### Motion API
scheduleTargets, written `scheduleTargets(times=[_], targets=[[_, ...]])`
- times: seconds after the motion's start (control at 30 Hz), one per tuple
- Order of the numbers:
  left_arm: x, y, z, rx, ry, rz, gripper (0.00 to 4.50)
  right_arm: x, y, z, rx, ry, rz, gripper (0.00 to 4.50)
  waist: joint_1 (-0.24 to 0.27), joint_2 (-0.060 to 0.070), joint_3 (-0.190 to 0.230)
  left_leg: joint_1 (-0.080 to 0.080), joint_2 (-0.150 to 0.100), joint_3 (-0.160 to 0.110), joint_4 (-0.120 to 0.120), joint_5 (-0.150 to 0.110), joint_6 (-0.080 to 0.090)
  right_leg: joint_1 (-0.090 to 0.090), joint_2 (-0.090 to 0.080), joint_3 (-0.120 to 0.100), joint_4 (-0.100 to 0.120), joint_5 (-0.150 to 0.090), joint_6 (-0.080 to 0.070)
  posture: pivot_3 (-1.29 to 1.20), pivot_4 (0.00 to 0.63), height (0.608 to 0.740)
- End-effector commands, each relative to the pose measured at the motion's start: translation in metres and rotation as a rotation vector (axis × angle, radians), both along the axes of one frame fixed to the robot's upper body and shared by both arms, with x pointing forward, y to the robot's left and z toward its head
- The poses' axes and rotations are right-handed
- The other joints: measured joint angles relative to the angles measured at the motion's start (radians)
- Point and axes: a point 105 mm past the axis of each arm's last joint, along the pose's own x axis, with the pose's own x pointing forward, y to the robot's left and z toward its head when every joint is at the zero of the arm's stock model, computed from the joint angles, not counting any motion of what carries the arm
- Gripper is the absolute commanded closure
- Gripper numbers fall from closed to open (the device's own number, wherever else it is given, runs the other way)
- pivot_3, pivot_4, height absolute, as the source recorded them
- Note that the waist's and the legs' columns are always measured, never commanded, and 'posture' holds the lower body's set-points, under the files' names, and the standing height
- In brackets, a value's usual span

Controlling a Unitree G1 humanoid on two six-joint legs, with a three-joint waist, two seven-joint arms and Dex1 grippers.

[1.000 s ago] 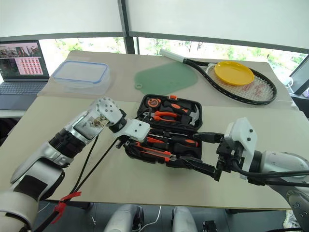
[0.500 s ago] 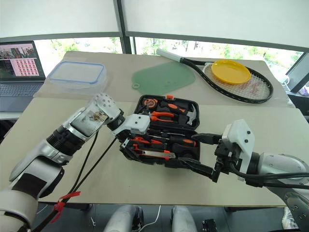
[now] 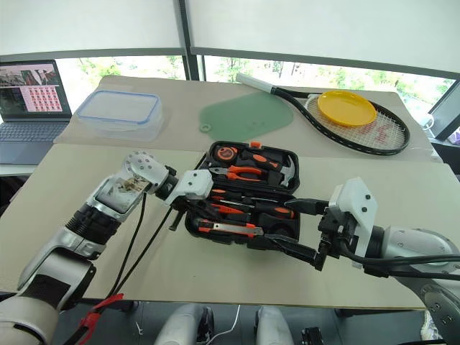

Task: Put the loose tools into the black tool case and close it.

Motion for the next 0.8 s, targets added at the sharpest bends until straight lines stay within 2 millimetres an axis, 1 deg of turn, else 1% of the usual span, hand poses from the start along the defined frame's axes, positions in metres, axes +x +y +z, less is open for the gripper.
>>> scheduleTargets(times=[0.03, 0.1, 0.17, 0.43, 0.63, 0.8], targets=[[0.002, -0.003, 0.002, -0.051, -0.038, 0.011, 4.49, -0.001, 0.001, 0.007, 0.003, -0.036, 0.006, 0.00, -0.001, 0.000, 0.000, 0.000, 0.000, 0.000, 0.000, 0.000, 0.000, 0.000, 0.000, 0.000, 0.000, 0.000, 0.000, 0.00, 0.150, 0.738], [0.003, 0.000, -0.007, -0.021, -0.038, 0.029, 4.49, -0.001, 0.000, 0.007, 0.003, -0.034, 0.006, 0.00, -0.002, 0.000, 0.000, 0.000, 0.000, 0.000, 0.000, 0.000, 0.000, 0.000, 0.000, 0.000, 0.000, 0.000, 0.000, 0.00, 0.150, 0.738], [0.003, 0.001, -0.012, -0.006, -0.042, 0.028, 4.49, -0.001, 0.000, 0.008, 0.003, -0.033, 0.005, 0.00, -0.003, 0.000, 0.000, 0.000, 0.000, 0.000, 0.000, 0.000, 0.000, 0.000, 0.000, 0.000, 0.000, 0.000, 0.000, 0.00, 0.150, 0.738], [0.001, -0.002, -0.015, -0.016, -0.041, 0.023, 4.49, 0.000, -0.001, 0.007, 0.001, -0.026, 0.003, 0.00, -0.001, 0.000, 0.000, 0.000, 0.000, 0.000, 0.000, 0.000, 0.000, 0.000, 0.000, 0.000, 0.000, 0.000, 0.000, 0.00, 0.150, 0.738], [0.005, 0.001, -0.040, 0.039, -0.073, 0.041, 4.49, 0.000, 0.000, 0.007, -0.001, -0.022, 0.004, 0.00, 0.007, 0.000, 0.000, 0.001, 0.000, 0.000, 0.000, 0.000, 0.001, 0.002, -0.001, 0.000, 0.000, 0.000, 0.000, 0.00, 0.150, 0.738], [0.008, 0.002, -0.050, 0.049, -0.086, 0.051, 4.49, 0.001, -0.001, 0.006, -0.004, -0.020, 0.002, 0.00, 0.011, 0.000, -0.001, 0.002, -0.001, 0.000, 0.002, -0.001, 0.002, 0.004, -0.001, 0.000, 0.000, 0.002, 0.002, 0.00, 0.150, 0.738]])
